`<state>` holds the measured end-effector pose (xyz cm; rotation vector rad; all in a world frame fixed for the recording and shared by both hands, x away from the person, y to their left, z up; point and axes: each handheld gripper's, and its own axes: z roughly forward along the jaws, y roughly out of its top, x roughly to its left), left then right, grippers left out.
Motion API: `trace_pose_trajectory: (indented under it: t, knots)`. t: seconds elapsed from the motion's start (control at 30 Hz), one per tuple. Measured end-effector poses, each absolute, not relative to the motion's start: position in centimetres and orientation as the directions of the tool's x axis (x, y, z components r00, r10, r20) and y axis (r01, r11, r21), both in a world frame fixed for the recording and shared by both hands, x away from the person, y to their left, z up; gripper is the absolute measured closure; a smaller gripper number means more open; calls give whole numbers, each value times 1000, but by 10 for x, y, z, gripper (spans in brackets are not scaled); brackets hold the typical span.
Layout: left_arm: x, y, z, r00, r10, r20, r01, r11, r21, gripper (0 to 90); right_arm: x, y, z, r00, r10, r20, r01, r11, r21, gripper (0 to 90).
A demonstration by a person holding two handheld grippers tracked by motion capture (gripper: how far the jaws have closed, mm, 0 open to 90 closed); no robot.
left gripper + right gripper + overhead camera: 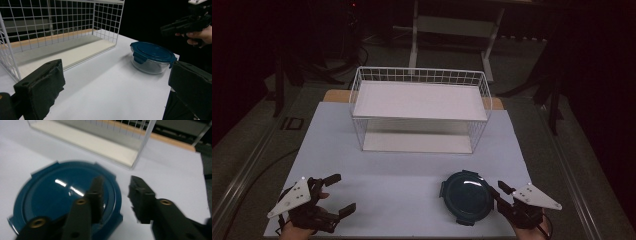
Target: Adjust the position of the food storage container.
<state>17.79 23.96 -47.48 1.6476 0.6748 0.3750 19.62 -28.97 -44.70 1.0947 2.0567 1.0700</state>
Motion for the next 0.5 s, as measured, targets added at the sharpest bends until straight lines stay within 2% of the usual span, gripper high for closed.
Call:
trace_pose_trajectory:
  t: [0.07,0.23,0.5]
  knots:
    - [178,239,-475,776,618,-127,219,-75,973,4,195,-293,-452,-503,858,-104,421,349,838,763]
    - [178,238,-475,775,618,-129,221,-74,972,4,195,-304,-463,-494,865,-86,482,355,801,900]
    - [179,236,-476,778,615,-127,224,-83,971,4,196,-312,-483,-504,863,-26,561,350,750,900]
